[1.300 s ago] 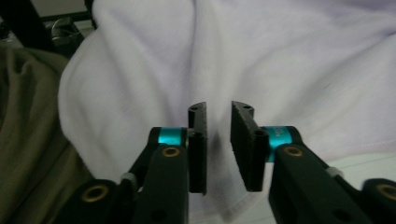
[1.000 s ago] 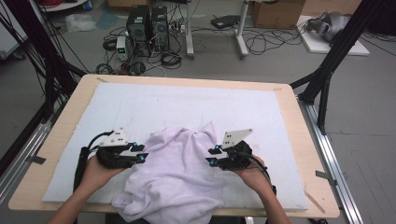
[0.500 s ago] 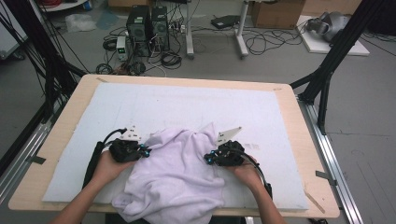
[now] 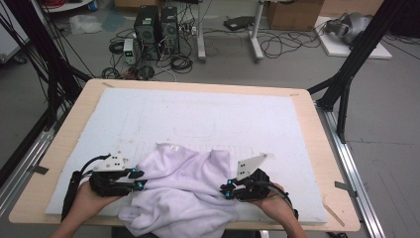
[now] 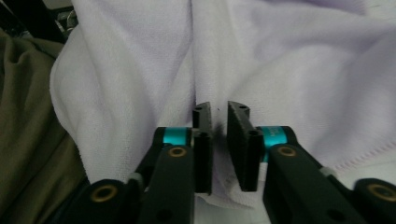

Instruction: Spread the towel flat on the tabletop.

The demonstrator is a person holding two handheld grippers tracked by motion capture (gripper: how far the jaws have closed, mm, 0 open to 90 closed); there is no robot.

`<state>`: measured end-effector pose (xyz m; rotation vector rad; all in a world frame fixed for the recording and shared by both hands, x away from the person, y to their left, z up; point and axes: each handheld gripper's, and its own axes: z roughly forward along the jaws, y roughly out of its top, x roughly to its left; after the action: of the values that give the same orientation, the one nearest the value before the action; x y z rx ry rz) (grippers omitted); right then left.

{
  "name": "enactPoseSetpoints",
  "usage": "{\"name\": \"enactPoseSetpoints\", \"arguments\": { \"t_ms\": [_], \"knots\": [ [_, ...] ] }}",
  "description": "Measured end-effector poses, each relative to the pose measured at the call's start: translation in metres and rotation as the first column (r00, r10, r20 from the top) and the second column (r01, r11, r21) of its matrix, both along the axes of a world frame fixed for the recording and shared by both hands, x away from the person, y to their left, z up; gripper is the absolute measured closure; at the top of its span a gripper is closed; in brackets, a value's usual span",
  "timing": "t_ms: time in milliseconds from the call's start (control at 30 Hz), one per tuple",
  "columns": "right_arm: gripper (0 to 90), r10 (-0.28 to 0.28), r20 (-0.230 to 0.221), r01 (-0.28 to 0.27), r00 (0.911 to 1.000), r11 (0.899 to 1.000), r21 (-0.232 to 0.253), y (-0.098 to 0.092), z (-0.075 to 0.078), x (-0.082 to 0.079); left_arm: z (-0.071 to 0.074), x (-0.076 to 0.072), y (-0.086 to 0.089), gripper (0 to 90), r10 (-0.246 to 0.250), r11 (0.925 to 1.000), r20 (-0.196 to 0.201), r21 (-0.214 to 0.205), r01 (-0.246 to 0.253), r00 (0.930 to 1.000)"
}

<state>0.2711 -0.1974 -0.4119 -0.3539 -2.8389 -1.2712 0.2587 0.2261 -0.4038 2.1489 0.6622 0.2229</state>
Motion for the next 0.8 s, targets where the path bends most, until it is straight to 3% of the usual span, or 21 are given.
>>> {"name": "enactPoseSetpoints", "arguments": {
  "t_ms": [67, 133, 200, 267, 300, 433, 467, 533, 633, 733, 800],
  "knots": [
    [69.5, -0.077, 0.031, 0.076, 0.9966, 0.997, 0.033, -0.005, 0.008, 0.012, 0.004, 0.013, 0.002, 61.0, 0.033, 0.9990, 0.012, -0.031, -0.033, 0.9994],
    [68.0, -0.100, 0.042, 0.098, 0.9941, 0.994, 0.039, -0.006, 0.010, 0.017, 0.005, 0.020, 0.002, 61.0, 0.047, 0.9979, 0.018, -0.045, -0.046, 0.9987],
    [65.0, -0.163, 0.079, 0.158, 0.9835, 0.986, 0.060, -0.003, 0.013, 0.035, 0.005, 0.038, -0.005, 59.8, 0.057, 0.9954, 0.014, -0.078, -0.056, 0.9983],
    [63.4, -0.180, 0.083, 0.176, 0.9802, 0.983, 0.054, -0.002, 0.011, 0.041, 0.005, 0.042, -0.008, 56.1, 0.060, 0.9951, 0.011, -0.080, -0.059, 0.9981],
    [59.6, -0.214, 0.086, 0.212, 0.9731, 0.977, 0.032, 0.001, 0.005, 0.051, 0.002, 0.053, -0.018, 53.6, 0.060, 0.9959, 0.003, -0.068, -0.060, 0.9982],
    [60.1, -0.254, 0.041, 0.255, 0.9665, 0.966, -0.038, 0.004, -0.014, 0.069, -0.010, 0.067, -0.033, 51.7, 0.059, 0.9982, -0.021, -0.010, -0.059, 0.9981],
    [61.2, -0.256, 0.044, 0.258, 0.9657, 0.964, -0.059, 0.005, -0.018, 0.072, -0.019, 0.073, -0.039, 53.2, 0.052, 0.9979, -0.052, 0.042, -0.049, 0.9973],
    [66.9, -0.260, 0.036, 0.262, 0.9650, 0.962, -0.081, 0.008, -0.024, 0.074, -0.030, 0.078, -0.044, 65.6, 0.038, 0.9944, -0.098, 0.102, -0.028, 0.9945],
    [84.9, -0.265, 0.041, 0.267, 0.9634, 0.961, -0.075, 0.005, -0.026, 0.075, -0.032, 0.078, -0.041, 85.0, 0.024, 0.9964, -0.106, 0.084, -0.015, 0.9941],
    [86.8, -0.262, 0.029, 0.263, 0.9648, 0.962, -0.069, 0.001, -0.024, 0.075, -0.029, 0.073, -0.035, 87.0, 0.059, 0.9915, -0.063, 0.119, -0.051, 0.9963],
    [86.9, -0.265, 0.037, 0.267, 0.9636, 0.962, -0.065, -0.003, -0.021, 0.071, -0.028, 0.072, -0.031, 87.2, 0.069, 0.9910, -0.057, 0.119, -0.062, 0.9960]
  ]
}}
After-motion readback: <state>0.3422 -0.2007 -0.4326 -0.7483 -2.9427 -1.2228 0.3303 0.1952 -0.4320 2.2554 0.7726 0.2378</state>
